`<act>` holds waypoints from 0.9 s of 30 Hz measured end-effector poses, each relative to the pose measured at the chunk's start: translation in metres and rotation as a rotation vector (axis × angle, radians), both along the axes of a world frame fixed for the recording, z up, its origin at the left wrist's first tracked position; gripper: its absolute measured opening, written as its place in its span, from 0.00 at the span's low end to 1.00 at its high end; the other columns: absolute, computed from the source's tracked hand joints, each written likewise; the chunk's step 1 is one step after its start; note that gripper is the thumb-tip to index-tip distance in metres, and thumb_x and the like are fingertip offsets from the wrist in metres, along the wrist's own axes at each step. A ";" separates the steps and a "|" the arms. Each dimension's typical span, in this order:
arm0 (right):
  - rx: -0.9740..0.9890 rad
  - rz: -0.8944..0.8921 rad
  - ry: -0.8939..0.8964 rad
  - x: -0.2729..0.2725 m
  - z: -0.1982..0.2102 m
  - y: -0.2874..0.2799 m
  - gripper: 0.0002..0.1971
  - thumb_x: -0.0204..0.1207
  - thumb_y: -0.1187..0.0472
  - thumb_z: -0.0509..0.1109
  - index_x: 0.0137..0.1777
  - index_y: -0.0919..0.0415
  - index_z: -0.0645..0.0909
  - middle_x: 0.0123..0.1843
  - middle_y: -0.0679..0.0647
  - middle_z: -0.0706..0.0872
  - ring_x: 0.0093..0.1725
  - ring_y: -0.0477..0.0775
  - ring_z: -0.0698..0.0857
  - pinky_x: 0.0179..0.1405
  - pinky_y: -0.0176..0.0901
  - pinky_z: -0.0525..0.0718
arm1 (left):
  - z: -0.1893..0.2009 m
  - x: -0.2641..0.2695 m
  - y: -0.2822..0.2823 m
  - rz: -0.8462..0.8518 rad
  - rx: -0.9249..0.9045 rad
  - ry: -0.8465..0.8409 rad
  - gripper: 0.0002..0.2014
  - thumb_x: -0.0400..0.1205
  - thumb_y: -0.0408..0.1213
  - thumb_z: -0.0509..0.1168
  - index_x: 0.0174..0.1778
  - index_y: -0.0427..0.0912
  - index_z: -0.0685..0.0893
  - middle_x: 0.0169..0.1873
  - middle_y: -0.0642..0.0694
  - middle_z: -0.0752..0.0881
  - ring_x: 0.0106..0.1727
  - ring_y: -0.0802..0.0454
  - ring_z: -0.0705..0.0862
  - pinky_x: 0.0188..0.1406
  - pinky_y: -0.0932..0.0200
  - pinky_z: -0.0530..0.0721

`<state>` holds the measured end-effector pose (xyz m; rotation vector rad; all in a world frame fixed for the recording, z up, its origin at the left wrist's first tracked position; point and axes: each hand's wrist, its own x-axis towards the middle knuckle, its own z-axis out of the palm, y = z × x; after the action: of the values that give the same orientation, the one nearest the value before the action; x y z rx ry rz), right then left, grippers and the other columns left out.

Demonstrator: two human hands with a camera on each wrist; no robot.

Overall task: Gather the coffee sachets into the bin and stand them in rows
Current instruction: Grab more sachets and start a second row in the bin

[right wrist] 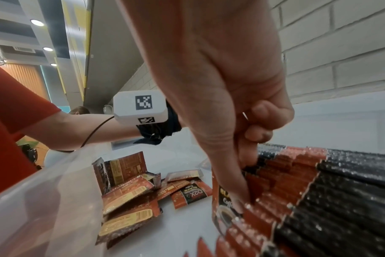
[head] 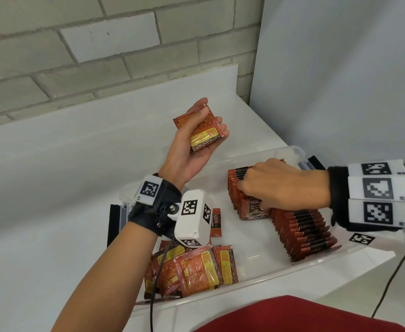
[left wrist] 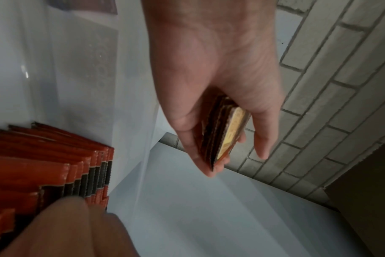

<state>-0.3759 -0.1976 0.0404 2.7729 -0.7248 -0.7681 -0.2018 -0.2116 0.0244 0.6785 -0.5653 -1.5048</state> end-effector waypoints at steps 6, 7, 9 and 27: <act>0.075 0.087 -0.080 -0.003 -0.004 0.000 0.10 0.77 0.71 0.62 0.45 0.57 0.65 0.35 0.50 0.73 0.30 0.51 0.73 0.22 0.39 0.57 | 0.000 -0.001 0.000 0.000 -0.002 -0.004 0.11 0.80 0.35 0.64 0.58 0.45 0.82 0.41 0.39 0.83 0.41 0.47 0.86 0.45 0.53 0.87; 0.076 0.111 -0.072 -0.003 -0.004 0.001 0.09 0.77 0.72 0.61 0.43 0.57 0.69 0.38 0.53 0.78 0.34 0.53 0.76 0.22 0.38 0.57 | 0.000 -0.001 0.000 0.000 0.000 -0.002 0.11 0.81 0.35 0.64 0.58 0.45 0.82 0.41 0.39 0.83 0.41 0.47 0.86 0.45 0.53 0.87; 0.081 0.125 -0.040 -0.003 -0.004 0.001 0.07 0.77 0.70 0.62 0.43 0.58 0.79 0.41 0.54 0.82 0.37 0.53 0.80 0.22 0.36 0.59 | -0.001 0.000 0.000 0.000 0.001 0.000 0.11 0.81 0.35 0.65 0.58 0.45 0.82 0.41 0.39 0.83 0.41 0.47 0.86 0.45 0.53 0.87; 0.521 -0.223 -0.077 -0.007 0.006 -0.003 0.08 0.77 0.54 0.71 0.52 0.54 0.88 0.18 0.44 0.80 0.30 0.48 0.85 0.38 0.37 0.84 | -0.003 0.000 -0.002 -0.006 -0.015 0.039 0.11 0.82 0.32 0.62 0.59 0.43 0.82 0.41 0.39 0.83 0.41 0.47 0.86 0.45 0.52 0.87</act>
<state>-0.3828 -0.2008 0.0462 3.2334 -0.9813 -1.0230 -0.2018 -0.2138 0.0214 0.6355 -0.5490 -1.5143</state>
